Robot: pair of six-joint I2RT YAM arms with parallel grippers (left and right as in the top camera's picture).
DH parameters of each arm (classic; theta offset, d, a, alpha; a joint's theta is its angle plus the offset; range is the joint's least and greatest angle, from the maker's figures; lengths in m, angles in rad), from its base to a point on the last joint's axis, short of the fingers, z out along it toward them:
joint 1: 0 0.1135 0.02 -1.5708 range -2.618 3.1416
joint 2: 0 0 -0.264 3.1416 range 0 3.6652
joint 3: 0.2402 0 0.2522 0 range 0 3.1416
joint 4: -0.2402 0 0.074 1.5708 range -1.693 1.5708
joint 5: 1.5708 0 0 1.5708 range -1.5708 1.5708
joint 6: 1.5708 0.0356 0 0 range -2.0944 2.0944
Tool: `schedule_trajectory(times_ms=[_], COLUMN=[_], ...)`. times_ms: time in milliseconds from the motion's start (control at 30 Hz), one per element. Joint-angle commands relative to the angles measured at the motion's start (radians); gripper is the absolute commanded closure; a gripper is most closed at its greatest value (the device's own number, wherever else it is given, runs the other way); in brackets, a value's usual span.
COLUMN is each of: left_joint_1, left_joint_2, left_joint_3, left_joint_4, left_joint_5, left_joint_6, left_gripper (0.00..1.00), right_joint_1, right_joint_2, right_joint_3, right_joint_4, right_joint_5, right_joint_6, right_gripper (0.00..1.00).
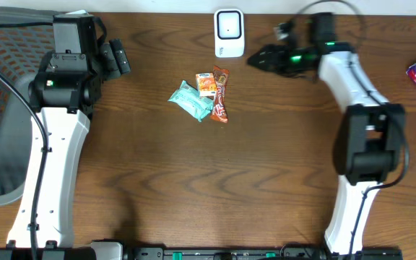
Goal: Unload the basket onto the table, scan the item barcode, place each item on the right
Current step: 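Move the right gripper to the orange chocolate bar and grasp it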
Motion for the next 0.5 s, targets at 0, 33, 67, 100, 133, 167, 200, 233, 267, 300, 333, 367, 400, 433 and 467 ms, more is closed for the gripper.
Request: schedule_trajectory(times_ms=[0,33,67,100,133,167,200,233,267,300,333,367,400,433,467], left_joint_1=[0.005,0.005,0.005,0.005,0.005,0.005,0.005,0.005,0.005,0.005,0.005,0.005,0.005,0.005,0.005], left_joint_2=[0.008,0.008,0.008,0.008,0.008,0.008,0.008,0.008,0.008,0.008,0.008,0.008,0.008,0.008,0.008], left_joint_3=[0.002,0.002,0.002,0.002,0.002,0.002,0.002,0.002,0.002,0.002,0.002,0.002,0.002,0.002,0.002], left_joint_4=[-0.003,-0.003,-0.003,-0.003,-0.003,-0.003,-0.003,-0.003,-0.003,-0.003,-0.003,-0.003,-0.003,-0.003,-0.003], left_joint_5=[-0.013,-0.013,-0.013,-0.013,-0.013,-0.013,-0.013,-0.013,-0.013,-0.013,-0.013,-0.013,-0.013,-0.013,-0.013], left_joint_6=[-0.013,-0.013,-0.013,-0.013,-0.013,-0.013,-0.013,-0.013,-0.013,-0.013,-0.013,-0.013,-0.013,-0.013,-0.013], left_gripper=[0.02,0.02,0.02,0.02,0.02,0.02,0.02,0.02,0.02,0.02,0.02,0.02,0.02,0.02,0.02], right_joint_1=[0.114,0.140,0.171,0.200,0.223,0.248,0.271,0.289,0.310,0.328,0.345,0.360,0.375,0.385,0.397], right_joint_2=[-0.022,-0.022,-0.022,-0.021,-0.021,-0.021,-0.021,-0.021,-0.021,-0.021,-0.021,-0.021,-0.021,-0.021,-0.021], right_joint_3=[0.008,0.008,0.008,0.008,0.008,0.008,0.008,0.008,0.008,0.008,0.008,0.008,0.008,0.008,0.008], right_joint_4=[-0.040,-0.053,-0.067,-0.079,-0.086,-0.090,-0.091,-0.091,-0.089,-0.088,-0.085,-0.085,-0.087,-0.092,-0.103], right_joint_5=[0.320,0.385,0.454,0.513,0.555,0.595,0.620,0.635,0.643,0.647,0.653,0.668,0.694,0.724,0.768], right_joint_6=[0.177,0.212,0.237,0.248,0.256,0.263,0.274,0.287,0.304,0.314,0.313,0.314,0.313,0.313,0.313], right_gripper=[0.34,0.35,0.35,0.35,0.35,0.35,0.35,0.35,0.35,0.35,0.35,0.35,0.36,0.36,0.36])
